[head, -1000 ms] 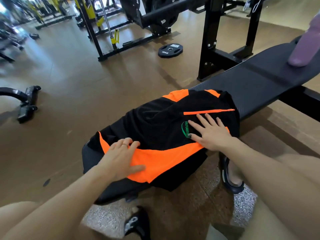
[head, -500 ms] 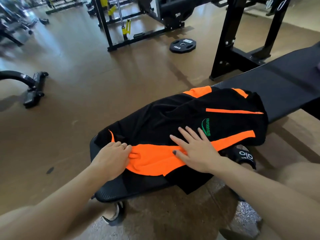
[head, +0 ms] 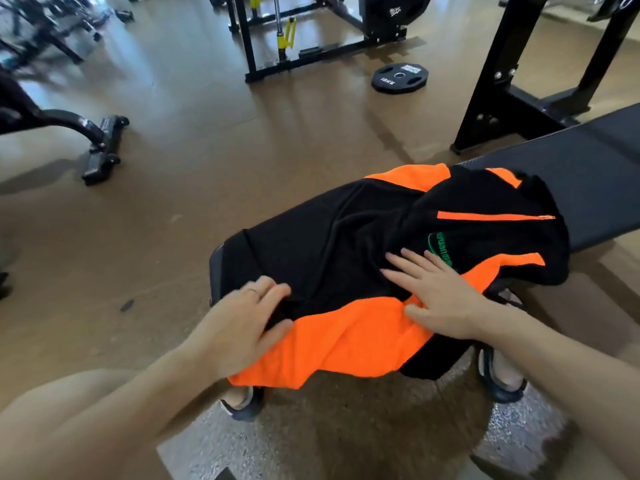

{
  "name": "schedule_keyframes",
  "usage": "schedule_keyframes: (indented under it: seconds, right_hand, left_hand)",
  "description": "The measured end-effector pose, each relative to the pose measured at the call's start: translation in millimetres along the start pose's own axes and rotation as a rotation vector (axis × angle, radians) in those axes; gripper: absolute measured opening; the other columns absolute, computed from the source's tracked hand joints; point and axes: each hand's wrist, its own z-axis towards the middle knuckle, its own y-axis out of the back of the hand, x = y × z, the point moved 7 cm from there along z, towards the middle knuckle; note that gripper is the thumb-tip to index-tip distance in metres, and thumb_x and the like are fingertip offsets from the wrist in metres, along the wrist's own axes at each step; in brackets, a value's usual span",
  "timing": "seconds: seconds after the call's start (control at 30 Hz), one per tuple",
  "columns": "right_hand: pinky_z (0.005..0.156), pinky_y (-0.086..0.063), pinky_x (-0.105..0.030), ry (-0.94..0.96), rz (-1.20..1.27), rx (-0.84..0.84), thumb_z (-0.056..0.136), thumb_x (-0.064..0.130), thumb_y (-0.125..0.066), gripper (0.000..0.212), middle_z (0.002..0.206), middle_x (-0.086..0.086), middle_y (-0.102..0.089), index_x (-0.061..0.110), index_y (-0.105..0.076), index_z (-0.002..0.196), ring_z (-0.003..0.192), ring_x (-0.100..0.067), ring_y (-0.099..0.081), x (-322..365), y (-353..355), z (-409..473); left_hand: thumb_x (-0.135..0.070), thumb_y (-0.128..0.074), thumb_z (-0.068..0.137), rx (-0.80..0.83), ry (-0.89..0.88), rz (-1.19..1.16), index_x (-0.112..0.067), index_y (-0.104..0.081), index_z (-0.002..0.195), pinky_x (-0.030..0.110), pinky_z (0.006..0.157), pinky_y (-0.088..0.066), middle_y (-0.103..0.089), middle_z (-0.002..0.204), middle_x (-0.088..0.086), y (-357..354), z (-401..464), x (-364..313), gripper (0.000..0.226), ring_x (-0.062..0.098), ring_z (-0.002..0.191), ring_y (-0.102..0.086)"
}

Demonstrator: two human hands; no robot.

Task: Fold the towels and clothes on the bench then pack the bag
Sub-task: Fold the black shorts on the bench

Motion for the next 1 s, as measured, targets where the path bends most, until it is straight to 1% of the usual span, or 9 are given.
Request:
schedule_keyframes:
  seconds: [0.07, 0.13, 0.23, 0.33, 0.5, 0.7, 0.87, 0.93, 1.0]
  right_hand:
    - [0.125, 0.012, -0.035, 0.049, 0.0, 0.015, 0.073, 0.05, -0.019, 0.087, 0.168, 0.014, 0.004, 0.038, -0.019, 0.159, 0.154, -0.007, 0.014, 9.4, -5.8, -14.2]
    - [0.124, 0.013, -0.033, 0.045, 0.01, 0.02, 0.074, 0.049, -0.021, 0.084, 0.167, 0.018, 0.004, 0.042, -0.019, 0.158, 0.154, -0.005, 0.014, 3.9, -7.2, -25.5]
    - [0.125, 0.008, -0.032, -0.05, 0.034, -0.025, 0.076, 0.051, -0.021, 0.081, 0.168, 0.018, -0.001, 0.047, -0.021, 0.157, 0.154, -0.005, 0.008, -24.4, -0.2, -33.5]
    - [0.125, 0.007, -0.031, -0.14, 0.047, -0.052, 0.076, 0.053, -0.014, 0.081, 0.168, 0.017, -0.007, 0.047, -0.024, 0.156, 0.155, -0.008, 0.001, -42.0, 5.0, -35.1]
    - [0.126, -0.006, -0.041, -0.264, -0.002, -0.164, 0.097, 0.057, -0.023, 0.059, 0.164, 0.01, -0.026, 0.041, -0.038, 0.152, 0.153, -0.014, -0.016, -37.6, 12.1, -21.0]
    - [0.124, -0.014, -0.048, -0.267, -0.01, -0.222, 0.084, 0.071, -0.013, 0.081, 0.156, 0.002, -0.039, 0.03, -0.047, 0.145, 0.151, -0.022, -0.025, -23.3, 13.6, 5.7]
    - [0.122, -0.02, -0.05, -0.217, -0.014, -0.267, 0.087, 0.068, -0.024, 0.074, 0.145, -0.002, -0.047, 0.026, -0.052, 0.142, 0.143, -0.026, -0.036, -10.3, 13.6, 11.0]
    - [0.118, -0.027, -0.048, -0.189, 0.008, -0.342, 0.089, 0.063, -0.032, 0.067, 0.133, -0.001, -0.056, 0.022, -0.056, 0.137, 0.131, -0.025, -0.049, -5.5, 21.5, 9.9]
    - [0.11, -0.035, -0.043, -0.146, 0.021, -0.444, 0.091, 0.057, -0.04, 0.059, 0.12, -0.001, -0.06, 0.018, -0.059, 0.132, 0.117, -0.025, -0.057, -0.3, 30.4, 6.3]
  left_hand:
    - [-0.072, -0.029, 0.093, 0.105, 0.098, 0.06, -0.03, -0.028, 0.157, 0.037, 0.115, -0.037, -0.037, 0.156, 0.004, -13.4, 5.8, 23.7, 0.076, 0.024, 0.141, -0.041]
    - [-0.076, -0.025, 0.091, 0.219, 0.102, 0.141, -0.033, -0.027, 0.157, 0.04, 0.119, -0.033, -0.029, 0.162, 0.007, -29.3, 4.8, 39.3, 0.079, 0.027, 0.147, -0.034]
    - [-0.058, -0.032, 0.093, 0.17, 0.033, 0.316, -0.02, -0.064, 0.123, 0.041, 0.079, -0.058, -0.059, 0.13, 0.014, -29.9, 0.2, 46.0, 0.058, 0.032, 0.103, -0.062]
    - [-0.038, -0.035, 0.091, 0.076, -0.065, 0.432, -0.014, -0.069, 0.084, 0.038, 0.055, -0.054, -0.065, 0.091, 0.01, -25.8, -12.6, 50.0, 0.043, 0.027, 0.065, -0.055]
    - [-0.037, -0.038, 0.1, 0.488, 0.304, 0.289, -0.025, -0.058, 0.087, 0.03, 0.079, -0.048, -0.056, 0.1, -0.006, -28.0, -64.2, 85.4, 0.026, 0.017, 0.101, -0.06]
    - [-0.026, -0.053, 0.093, 0.822, 0.522, -0.249, -0.027, -0.06, 0.093, 0.02, 0.071, -0.042, -0.061, 0.096, -0.011, -41.8, -116.5, 74.4, 0.007, 0.008, 0.084, -0.056]
    - [-0.035, -0.048, 0.098, 0.325, 0.435, -0.053, -0.027, -0.052, 0.1, 0.033, 0.079, -0.051, -0.062, 0.102, -0.009, -5.1, -67.3, 73.9, 0.009, 0.014, 0.09, -0.06]
    - [-0.042, -0.049, 0.101, 0.145, 0.366, -0.147, -0.034, -0.048, 0.124, 0.035, 0.09, -0.051, -0.052, 0.128, -0.009, 3.1, -42.3, 59.2, 0.024, 0.015, 0.108, -0.059]
    - [-0.053, -0.046, 0.101, 0.099, 0.312, -0.114, -0.041, -0.028, 0.152, 0.038, 0.113, -0.038, -0.03, 0.159, -0.002, -2.7, -20.7, 49.8, 0.056, 0.022, 0.141, -0.04]
